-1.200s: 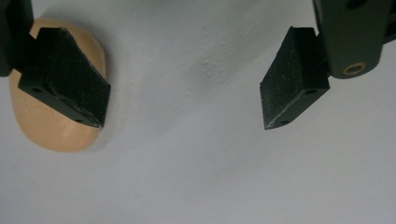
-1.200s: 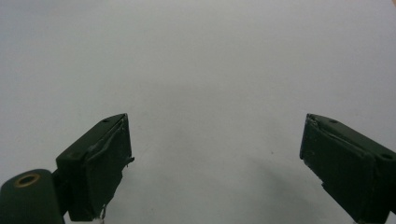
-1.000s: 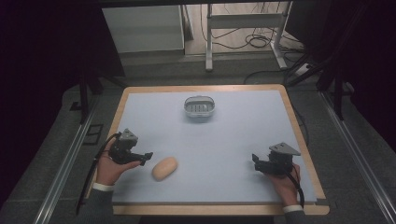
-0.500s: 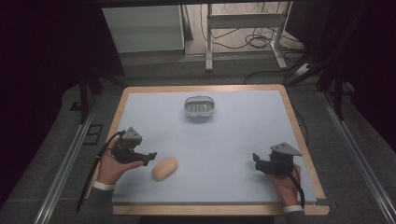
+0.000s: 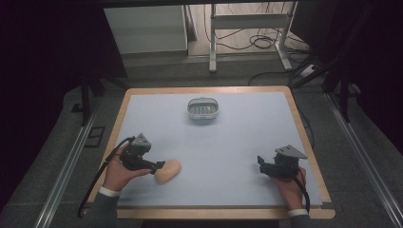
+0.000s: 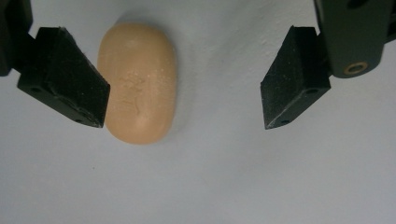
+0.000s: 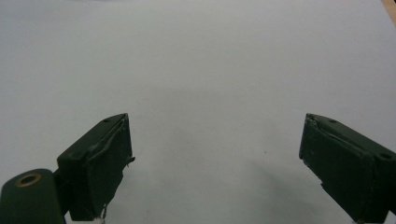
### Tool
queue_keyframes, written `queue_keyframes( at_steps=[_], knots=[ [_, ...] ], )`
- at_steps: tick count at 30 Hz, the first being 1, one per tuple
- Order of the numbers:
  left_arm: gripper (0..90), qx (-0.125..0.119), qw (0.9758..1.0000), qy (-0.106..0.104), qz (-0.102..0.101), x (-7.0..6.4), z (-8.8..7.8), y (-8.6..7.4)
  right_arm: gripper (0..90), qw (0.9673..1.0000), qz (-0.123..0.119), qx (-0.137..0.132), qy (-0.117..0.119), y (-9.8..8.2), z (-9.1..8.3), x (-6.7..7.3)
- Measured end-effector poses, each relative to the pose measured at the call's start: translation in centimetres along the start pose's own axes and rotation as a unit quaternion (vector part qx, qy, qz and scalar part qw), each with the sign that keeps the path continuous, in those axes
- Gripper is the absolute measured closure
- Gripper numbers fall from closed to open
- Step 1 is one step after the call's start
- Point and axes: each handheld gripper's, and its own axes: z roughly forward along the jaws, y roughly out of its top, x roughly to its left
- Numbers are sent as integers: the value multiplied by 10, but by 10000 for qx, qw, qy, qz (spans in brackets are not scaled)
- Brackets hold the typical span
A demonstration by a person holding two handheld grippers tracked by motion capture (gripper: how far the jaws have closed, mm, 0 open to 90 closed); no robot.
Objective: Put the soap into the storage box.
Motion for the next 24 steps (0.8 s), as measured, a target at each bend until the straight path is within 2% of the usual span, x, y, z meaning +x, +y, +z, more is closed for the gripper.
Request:
queue_keyframes(
  at_steps=[4, 9, 24],
  knots=[
    [160, 201, 9997, -64, 111, -6, 10, 5, 94, 10000, -5, 10, -6, 0, 0, 0],
    [157, 287, 9994, -135, 167, -11, 17, 9, 94, 10000, -38, 9, -33, 0, 0, 1],
    [164, 710, 9966, -275, 313, -24, 41, 3, 94, 10000, -21, 37, -70, 0, 1, 1]
  ],
)
